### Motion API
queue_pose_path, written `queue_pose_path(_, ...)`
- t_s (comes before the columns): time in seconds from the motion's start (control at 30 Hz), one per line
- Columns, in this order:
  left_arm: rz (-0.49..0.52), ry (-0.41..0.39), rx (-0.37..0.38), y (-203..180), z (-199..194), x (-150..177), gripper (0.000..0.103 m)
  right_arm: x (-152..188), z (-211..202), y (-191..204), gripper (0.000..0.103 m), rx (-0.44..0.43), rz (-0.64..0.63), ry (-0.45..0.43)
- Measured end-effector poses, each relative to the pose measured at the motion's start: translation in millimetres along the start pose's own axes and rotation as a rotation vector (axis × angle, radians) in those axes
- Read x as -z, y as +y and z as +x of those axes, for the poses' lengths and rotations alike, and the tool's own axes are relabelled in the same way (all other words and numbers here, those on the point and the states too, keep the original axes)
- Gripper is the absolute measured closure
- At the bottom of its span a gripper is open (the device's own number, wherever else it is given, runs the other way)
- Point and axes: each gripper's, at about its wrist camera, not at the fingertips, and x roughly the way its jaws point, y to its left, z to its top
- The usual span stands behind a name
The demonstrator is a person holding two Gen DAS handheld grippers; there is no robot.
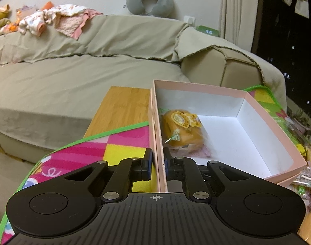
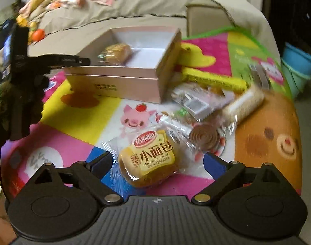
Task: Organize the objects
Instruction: 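Grasp the bun with red label using the right gripper and place it in the box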
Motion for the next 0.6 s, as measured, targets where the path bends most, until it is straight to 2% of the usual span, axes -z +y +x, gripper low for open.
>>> queue_pose_path(0.07,-0.004,0.012,-0.009,-1,-2,0,0.090,-2,1,-5,0.006,0.002,0.052,0.008)
queue_pose_path(0.2,-0.009,0.007,-0.021,-2,-5,3,0.090,-5,8,-16,0.003,-0.085,0.161,0.050)
queue_pose_path(0.33,0.004,-0.006,0.006,1,-4,3,0.090,-7,28,1,0.004,-0.043,0.142,0.066)
queue_pose_path(0.4,0.000,0.000,0.013,3,-3,2,0.090,-8,33,14,0.013,-0.047,0.078,0.046)
queue_pose_path(0.43,0.000,0.002,0.011,3,-4,2,0.090,-7,35,19,0.025,-0.063,0.054,0.051)
queue_pose_path(0.5,-0.001,0.005,0.006,2,-4,2,0.091,-7,35,26,0.033,-0.058,0.010,0.048)
queue_pose_path(0.57,-0.005,0.007,0.001,1,-3,1,0.091,-7,31,29,0.055,-0.076,-0.028,0.056)
queue_pose_path(0.6,-0.007,0.008,0.000,1,-3,1,0.091,-7,28,29,0.058,-0.093,-0.033,0.060)
